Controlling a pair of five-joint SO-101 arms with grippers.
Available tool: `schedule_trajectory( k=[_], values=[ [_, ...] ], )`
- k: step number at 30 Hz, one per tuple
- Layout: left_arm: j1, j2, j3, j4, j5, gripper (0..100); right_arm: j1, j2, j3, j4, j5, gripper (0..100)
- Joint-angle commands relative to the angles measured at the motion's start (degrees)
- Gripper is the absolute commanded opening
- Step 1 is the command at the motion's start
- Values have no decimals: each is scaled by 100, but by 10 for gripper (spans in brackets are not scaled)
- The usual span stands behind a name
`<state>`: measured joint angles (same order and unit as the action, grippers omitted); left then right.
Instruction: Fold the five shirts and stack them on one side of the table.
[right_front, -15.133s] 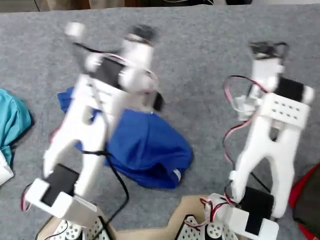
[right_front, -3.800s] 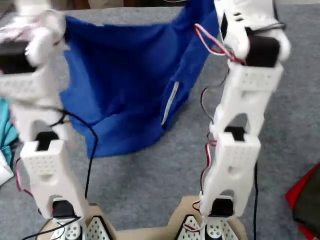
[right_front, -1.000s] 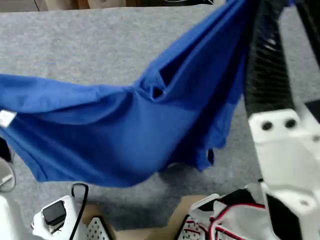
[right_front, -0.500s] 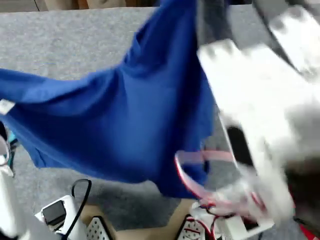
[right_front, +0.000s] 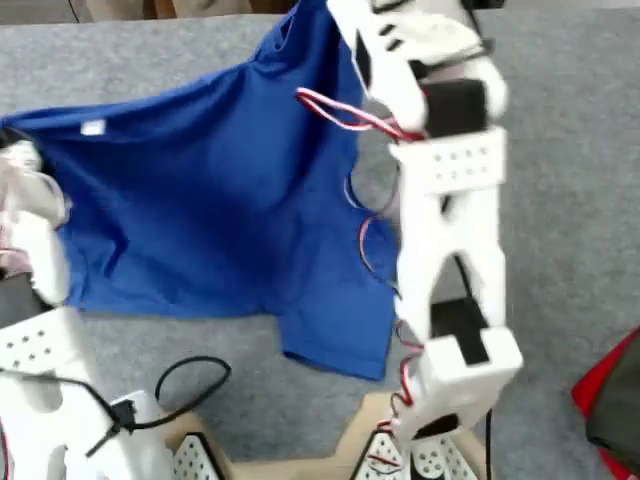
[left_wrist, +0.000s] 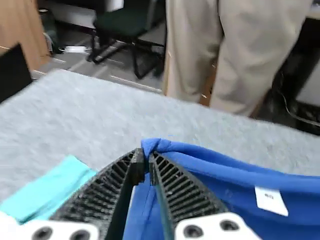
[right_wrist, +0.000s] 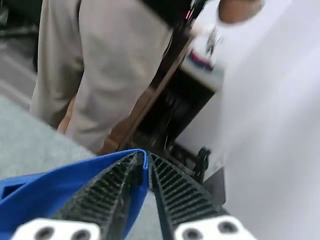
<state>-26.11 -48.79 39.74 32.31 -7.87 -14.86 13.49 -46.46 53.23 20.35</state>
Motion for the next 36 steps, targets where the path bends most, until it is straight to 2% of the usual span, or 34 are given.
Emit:
schedule_trajectory(
  k=[1, 4, 10, 12, 16, 23, 31, 36],
  values=[
    [246, 409, 923, -1451, -360, 19, 136, 514, 101, -659, 35, 5],
    [255, 1209, 879, -1890, -501, 19, 224, 1068, 66, -1029, 35, 5],
    [237, 3275, -545, -1873, -475, 19, 462, 1877, 66, -1802, 35, 5],
    [246, 3820, -1134, -1582, -475, 19, 602, 2035, 66, -1864, 35, 5],
    [255, 4532, -2295, -325, -484, 19, 848, 2062, 48, -1609, 35, 5],
    [352, 4734, -3332, 1635, -545, 19, 910, 1859, -699, 431, 105, 5],
    [527, 4725, -4185, 3886, -1538, 19, 716, 1824, -1947, 3165, 615, 5],
    [484, 4725, -4607, 4791, -1960, 19, 558, 1824, -2853, 4888, 615, 5]
  ],
)
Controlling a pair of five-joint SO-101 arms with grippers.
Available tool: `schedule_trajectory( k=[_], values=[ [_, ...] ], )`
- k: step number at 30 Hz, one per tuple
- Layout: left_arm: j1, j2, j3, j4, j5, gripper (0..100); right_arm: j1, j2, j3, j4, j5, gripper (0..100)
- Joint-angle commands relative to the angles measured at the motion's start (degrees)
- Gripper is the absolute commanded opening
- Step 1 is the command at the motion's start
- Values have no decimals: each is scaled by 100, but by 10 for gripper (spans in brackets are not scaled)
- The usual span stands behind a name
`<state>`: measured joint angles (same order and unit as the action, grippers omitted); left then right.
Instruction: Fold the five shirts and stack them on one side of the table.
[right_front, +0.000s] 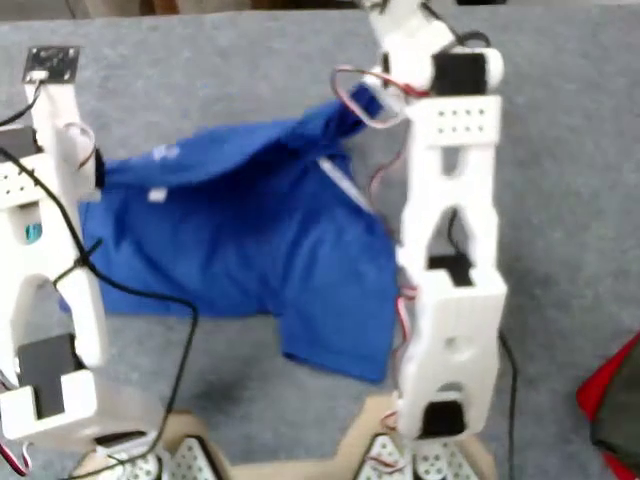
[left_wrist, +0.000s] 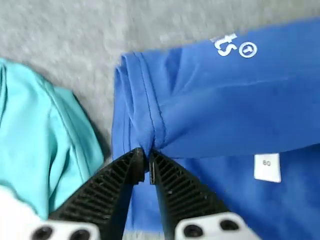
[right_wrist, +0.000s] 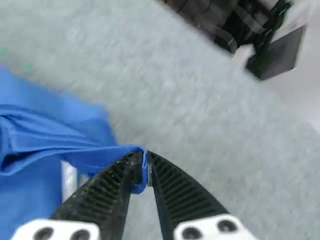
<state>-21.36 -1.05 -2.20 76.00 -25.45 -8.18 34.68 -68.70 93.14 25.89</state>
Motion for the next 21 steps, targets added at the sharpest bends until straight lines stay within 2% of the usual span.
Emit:
schedule_trajectory(
  k=[1, 4, 8, 12, 16, 21],
  values=[
    [9, -48, -413, 536, -290, 19, -110, -303, -699, 941, 35, 5],
    [0, -48, -413, 765, -475, 19, 4, -576, -699, 932, 44, 5],
    [-273, -48, -448, 914, -571, 19, -22, -1481, 145, 932, 44, 5],
    [-659, -48, -396, 941, -897, 19, -127, -2818, 1938, 914, 70, 5],
    [-932, -48, -114, 932, -914, 19, -163, -3996, 3987, 826, 264, 5],
    [-976, -48, 431, 932, -976, 19, 215, -5103, 6141, 88, 343, 5]
  ],
)
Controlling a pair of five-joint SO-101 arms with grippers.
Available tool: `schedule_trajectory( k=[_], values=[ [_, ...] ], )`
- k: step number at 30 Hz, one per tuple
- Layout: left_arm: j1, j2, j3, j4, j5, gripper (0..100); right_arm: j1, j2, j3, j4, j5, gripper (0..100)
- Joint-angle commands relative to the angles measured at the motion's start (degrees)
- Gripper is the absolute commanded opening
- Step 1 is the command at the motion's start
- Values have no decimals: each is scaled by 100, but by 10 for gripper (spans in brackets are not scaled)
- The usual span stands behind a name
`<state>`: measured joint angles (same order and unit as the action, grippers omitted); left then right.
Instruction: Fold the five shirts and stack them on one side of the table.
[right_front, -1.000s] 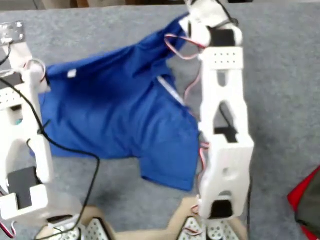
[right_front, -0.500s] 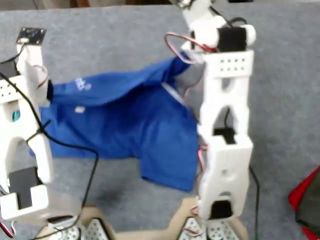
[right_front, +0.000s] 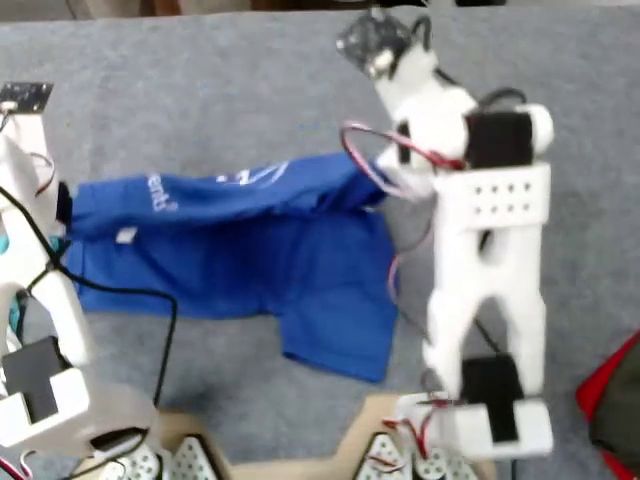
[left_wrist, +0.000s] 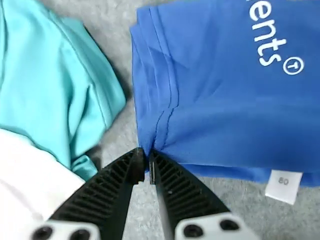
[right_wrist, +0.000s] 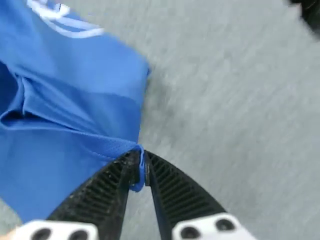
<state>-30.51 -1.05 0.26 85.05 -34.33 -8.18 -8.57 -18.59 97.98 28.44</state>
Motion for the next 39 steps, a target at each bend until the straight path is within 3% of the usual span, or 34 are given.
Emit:
schedule_trajectory(
  k=[1, 10, 26, 39],
  values=[
    [-62, -48, 299, 26, -185, 19, 286, -971, 1473, -448, 176, 5],
    [-35, -40, 756, -26, -264, 19, 462, -2703, 3732, -448, 738, 5],
    [-44, 4, 756, -26, -519, 19, 382, -4488, 6413, -290, 774, 5],
    [-44, 13, 756, -510, -475, 19, -1288, -4945, 6844, -475, 519, 6]
  ],
)
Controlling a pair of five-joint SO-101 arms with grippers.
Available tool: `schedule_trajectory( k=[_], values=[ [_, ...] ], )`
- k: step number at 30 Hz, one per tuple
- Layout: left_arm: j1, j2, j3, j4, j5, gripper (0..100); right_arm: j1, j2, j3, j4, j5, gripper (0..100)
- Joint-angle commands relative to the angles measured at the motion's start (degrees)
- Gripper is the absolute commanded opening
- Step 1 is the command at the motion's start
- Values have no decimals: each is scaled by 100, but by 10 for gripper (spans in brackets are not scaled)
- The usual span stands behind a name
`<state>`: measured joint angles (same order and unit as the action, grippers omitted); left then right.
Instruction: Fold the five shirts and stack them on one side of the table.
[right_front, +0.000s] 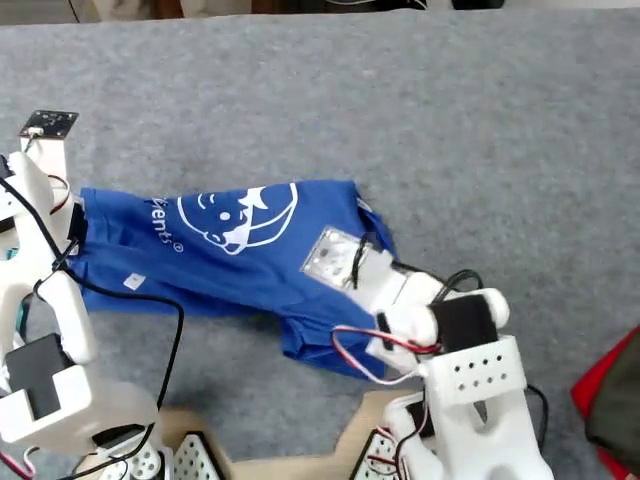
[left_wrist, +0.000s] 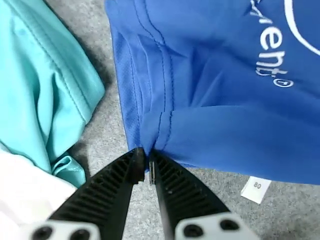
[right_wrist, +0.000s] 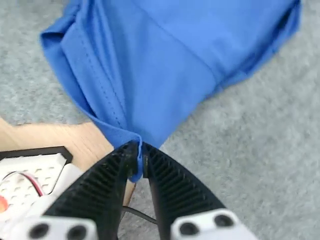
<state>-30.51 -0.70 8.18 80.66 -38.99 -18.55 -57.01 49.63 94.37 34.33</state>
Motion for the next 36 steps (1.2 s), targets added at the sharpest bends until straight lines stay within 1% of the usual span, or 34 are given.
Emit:
schedule_trajectory(
  k=[1, 4, 7, 10, 12, 14, 19, 24, 29, 31, 32, 34, 36],
  values=[
    [-44, -22, -35, -62, -9, 19, -286, -101, 84, -132, -26, 6],
    [-44, -22, -26, -26, -35, 19, -295, -119, 233, -246, 0, 8],
    [-53, -22, -26, -18, -44, 19, -286, -127, 426, -193, 352, 8],
    [-62, -22, -26, 26, -70, 19, -277, -127, 629, -193, 536, 9],
    [-53, -31, -70, 308, -360, 19, -277, -127, 629, -176, 554, 17],
    [-44, -75, -79, 633, -624, 19, -277, -127, 620, -176, 554, 48],
    [-62, -75, -88, 1134, -967, 19, -277, -127, 620, -176, 554, 122],
    [-62, -75, -88, 1222, -1029, 19, -277, -127, 620, -176, 545, 128],
    [-316, -75, -114, 1240, -1451, 20, -268, -127, 505, -202, 501, 128],
    [-466, -75, -246, 1363, -1653, 23, -110, -92, 268, -325, 492, 128],
    [-527, -75, -378, 1512, -1785, 39, 13, -84, 127, -457, 492, 125],
    [-703, -75, -703, 1829, -1890, 111, 312, 13, -189, -791, 431, 124],
    [-897, -75, -1055, 2004, -1697, 196, 470, 382, -576, -1020, 123, 124]
  ],
)
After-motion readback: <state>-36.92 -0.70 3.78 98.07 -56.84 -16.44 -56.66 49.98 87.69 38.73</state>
